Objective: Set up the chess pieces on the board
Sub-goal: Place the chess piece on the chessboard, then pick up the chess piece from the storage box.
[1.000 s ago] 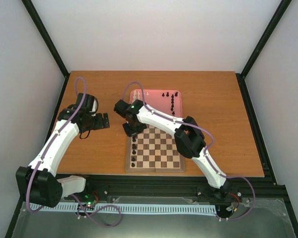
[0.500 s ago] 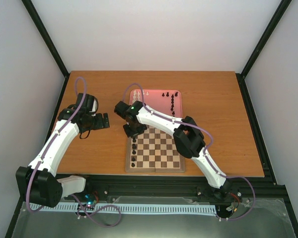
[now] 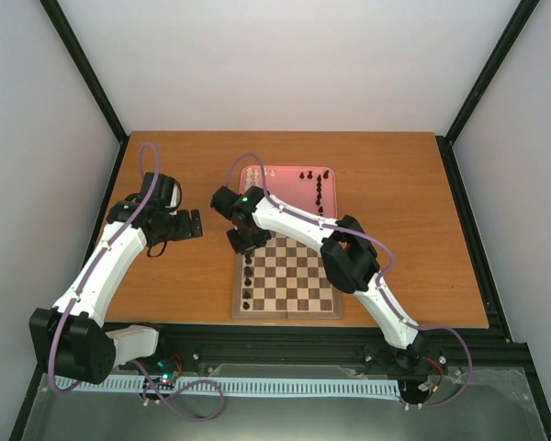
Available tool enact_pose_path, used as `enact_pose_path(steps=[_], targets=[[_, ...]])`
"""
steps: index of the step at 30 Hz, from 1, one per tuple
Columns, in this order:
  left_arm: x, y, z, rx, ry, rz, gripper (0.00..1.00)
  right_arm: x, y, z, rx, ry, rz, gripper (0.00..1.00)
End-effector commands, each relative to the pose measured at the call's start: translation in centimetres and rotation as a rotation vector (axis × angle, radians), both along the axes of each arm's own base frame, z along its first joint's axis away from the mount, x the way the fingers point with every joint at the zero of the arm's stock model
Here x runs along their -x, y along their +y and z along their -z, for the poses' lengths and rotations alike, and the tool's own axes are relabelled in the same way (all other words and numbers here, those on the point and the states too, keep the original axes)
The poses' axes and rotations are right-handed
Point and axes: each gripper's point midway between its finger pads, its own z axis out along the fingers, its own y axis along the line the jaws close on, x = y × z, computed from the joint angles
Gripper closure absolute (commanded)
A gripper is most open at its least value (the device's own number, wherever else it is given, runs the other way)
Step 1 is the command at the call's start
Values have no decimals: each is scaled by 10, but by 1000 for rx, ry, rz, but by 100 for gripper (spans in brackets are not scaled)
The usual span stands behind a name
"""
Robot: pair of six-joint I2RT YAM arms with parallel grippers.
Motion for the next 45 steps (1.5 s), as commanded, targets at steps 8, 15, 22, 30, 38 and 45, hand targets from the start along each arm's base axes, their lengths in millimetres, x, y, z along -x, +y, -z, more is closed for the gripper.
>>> enact_pose_path(steps=[8,15,22,30,38,45], targets=[[-7,-2,-6,5,-24,15,0,-17,13,-38,-72,-73,-9,66],[-9,-1,-6,1,-22,14,0,-71,-12,-92,-156,-178,98,61],[-14,-2,-5,-5,-11,16,0,-154,-106,-111,-123,-268,286,59],[-24,-4,-5,-1,5,3,0,-215,-193,-100,-69,-326,435,57],[-43,-7,-1,7,20,-21,0,-246,-229,-65,-58,-295,473,58],[-52,-11,5,28,28,-38,0,-266,-237,-41,-59,-307,486,59]])
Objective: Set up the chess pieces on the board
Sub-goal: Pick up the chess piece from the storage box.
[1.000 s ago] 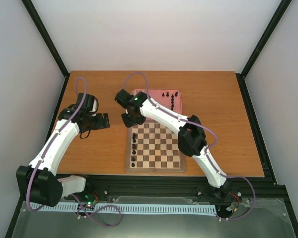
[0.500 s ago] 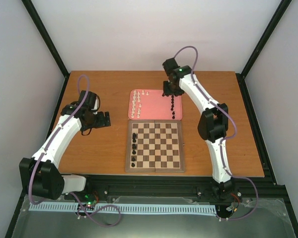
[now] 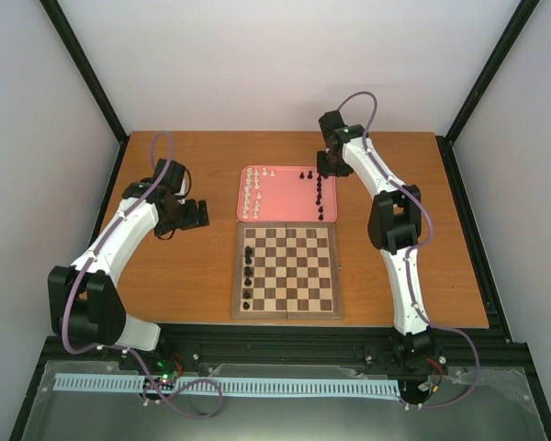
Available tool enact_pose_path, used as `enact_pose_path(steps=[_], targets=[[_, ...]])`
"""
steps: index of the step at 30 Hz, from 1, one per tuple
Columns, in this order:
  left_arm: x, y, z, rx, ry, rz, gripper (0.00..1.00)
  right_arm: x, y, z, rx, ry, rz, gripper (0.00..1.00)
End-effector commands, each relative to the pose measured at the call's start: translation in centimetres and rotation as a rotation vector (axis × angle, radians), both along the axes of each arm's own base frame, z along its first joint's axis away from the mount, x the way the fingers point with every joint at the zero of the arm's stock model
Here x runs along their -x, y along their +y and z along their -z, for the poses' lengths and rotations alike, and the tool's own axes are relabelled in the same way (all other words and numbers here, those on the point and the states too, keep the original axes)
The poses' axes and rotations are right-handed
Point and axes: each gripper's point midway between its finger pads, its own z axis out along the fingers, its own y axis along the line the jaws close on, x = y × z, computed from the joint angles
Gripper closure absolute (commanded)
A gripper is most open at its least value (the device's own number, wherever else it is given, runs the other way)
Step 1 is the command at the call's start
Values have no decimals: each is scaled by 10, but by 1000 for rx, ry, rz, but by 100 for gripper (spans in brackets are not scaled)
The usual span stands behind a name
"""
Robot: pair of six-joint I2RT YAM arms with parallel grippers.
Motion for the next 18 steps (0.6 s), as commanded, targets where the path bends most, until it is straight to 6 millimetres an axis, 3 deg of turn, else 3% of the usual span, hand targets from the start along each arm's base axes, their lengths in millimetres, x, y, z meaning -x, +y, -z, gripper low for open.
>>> enact_pose_path(steps=[1,9,18], targets=[[-18,-4,-14,31,-52,-22,0,-25,0,3,-12,-67,0,59],[-26,-5,-11,27,-44,-28,0,-48,0,18,-43,-95,26,62],[-36,-6,-7,23,-31,-28,0,-61,-6,32,-73,-101,52,65]])
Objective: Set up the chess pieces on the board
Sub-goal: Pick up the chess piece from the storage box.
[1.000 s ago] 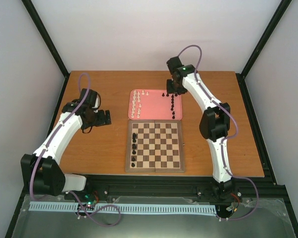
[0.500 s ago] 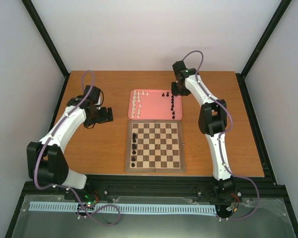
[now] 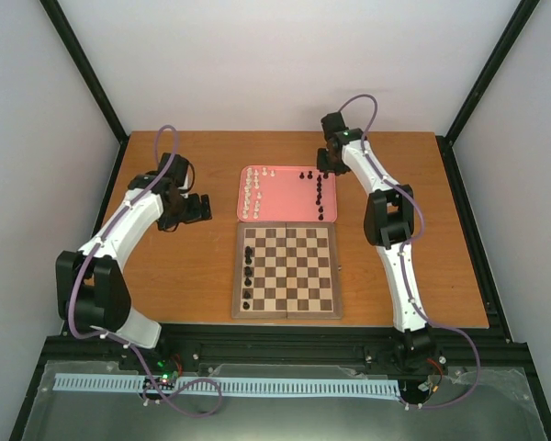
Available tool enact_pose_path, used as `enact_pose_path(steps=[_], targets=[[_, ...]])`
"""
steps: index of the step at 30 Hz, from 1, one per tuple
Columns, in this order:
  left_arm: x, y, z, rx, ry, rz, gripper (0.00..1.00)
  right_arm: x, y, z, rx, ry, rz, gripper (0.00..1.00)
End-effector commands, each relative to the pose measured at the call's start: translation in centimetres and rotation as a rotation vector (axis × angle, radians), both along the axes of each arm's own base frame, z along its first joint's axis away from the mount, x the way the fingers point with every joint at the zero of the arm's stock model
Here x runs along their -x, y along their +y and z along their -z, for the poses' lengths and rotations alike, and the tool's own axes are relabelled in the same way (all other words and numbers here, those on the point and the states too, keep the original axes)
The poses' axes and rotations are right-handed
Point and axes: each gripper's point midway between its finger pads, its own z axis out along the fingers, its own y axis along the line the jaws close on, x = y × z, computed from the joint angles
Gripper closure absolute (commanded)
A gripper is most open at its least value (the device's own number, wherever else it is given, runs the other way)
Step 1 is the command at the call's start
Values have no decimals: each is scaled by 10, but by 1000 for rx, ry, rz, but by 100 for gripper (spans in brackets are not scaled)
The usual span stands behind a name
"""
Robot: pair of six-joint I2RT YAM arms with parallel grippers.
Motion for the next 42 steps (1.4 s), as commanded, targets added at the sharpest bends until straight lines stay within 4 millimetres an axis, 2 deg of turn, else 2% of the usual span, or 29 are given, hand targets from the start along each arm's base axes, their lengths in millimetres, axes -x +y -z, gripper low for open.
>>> enact_pose_path(steps=[1,11,32,42], targets=[[-18,-3,-13,20,-47,-15,0,-16,-3,-4,-30,-43,18,65],[-27,-6,-10,22,-42,-9,0,-21,1,1,-58,-46,2,67],[-29,-6,-6,13,-37,10,0,-16,2,19,-75,1,18,69],[-30,-6,-5,12,-34,15,0,-14,4,22,-83,12,16,79]])
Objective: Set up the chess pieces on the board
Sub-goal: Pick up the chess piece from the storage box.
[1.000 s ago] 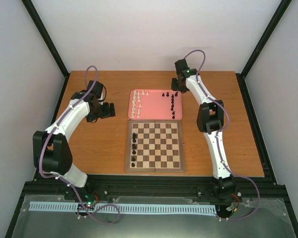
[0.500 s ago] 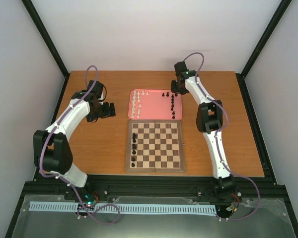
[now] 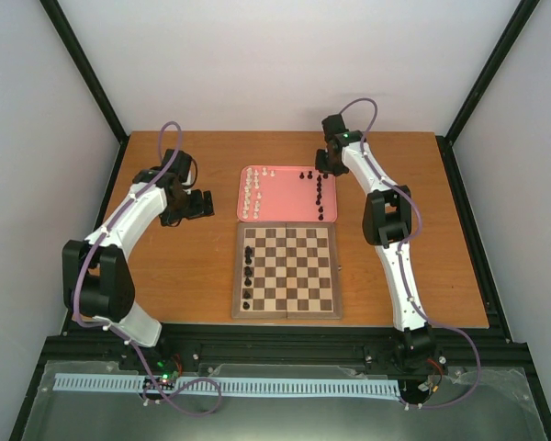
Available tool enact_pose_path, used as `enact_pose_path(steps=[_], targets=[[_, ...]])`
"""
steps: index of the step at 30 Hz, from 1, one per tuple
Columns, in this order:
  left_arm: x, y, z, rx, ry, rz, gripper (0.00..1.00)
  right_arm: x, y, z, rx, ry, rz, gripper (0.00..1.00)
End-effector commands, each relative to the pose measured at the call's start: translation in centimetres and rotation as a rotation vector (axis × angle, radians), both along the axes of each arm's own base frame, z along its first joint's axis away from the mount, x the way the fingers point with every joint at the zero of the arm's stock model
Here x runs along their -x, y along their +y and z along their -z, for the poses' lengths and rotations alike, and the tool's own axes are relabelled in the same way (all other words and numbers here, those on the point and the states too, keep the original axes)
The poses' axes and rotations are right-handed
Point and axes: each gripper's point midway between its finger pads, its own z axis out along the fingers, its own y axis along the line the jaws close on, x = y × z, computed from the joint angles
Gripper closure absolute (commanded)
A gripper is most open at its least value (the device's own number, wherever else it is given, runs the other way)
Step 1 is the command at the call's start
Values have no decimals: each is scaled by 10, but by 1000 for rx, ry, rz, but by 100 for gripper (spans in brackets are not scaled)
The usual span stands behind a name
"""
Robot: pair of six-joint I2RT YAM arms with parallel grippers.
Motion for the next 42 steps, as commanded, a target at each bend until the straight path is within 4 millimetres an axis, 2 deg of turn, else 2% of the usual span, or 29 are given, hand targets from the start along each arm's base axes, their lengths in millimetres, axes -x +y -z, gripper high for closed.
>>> enact_pose_path(steps=[1,7,15,19,25,29,32,34,38,42], targets=[[-13,-3,-11,10,-42,13,0,-5,-2,4,-7,-2,12,80],[-12,-3,-12,11,-45,14,0,-5,-3,1,-6,-6,19,89],[-10,-2,-17,10,-55,12,0,-10,-4,-22,-8,-54,28,92],[-9,-2,-21,14,-64,12,0,-11,-8,-47,2,-99,43,94],[-3,-1,-27,18,-81,13,0,-12,-13,-102,11,-202,48,94],[5,0,-28,13,-75,19,0,-4,-8,-132,18,-244,31,94],[12,2,-29,6,-76,23,0,11,10,-146,22,-243,-13,94],[16,4,-30,3,-77,26,0,27,30,-154,27,-236,-55,94],[24,4,-34,6,-92,31,0,65,80,-160,16,-219,-150,94],[32,6,-36,3,-103,39,0,107,131,-153,-4,-179,-237,94]])
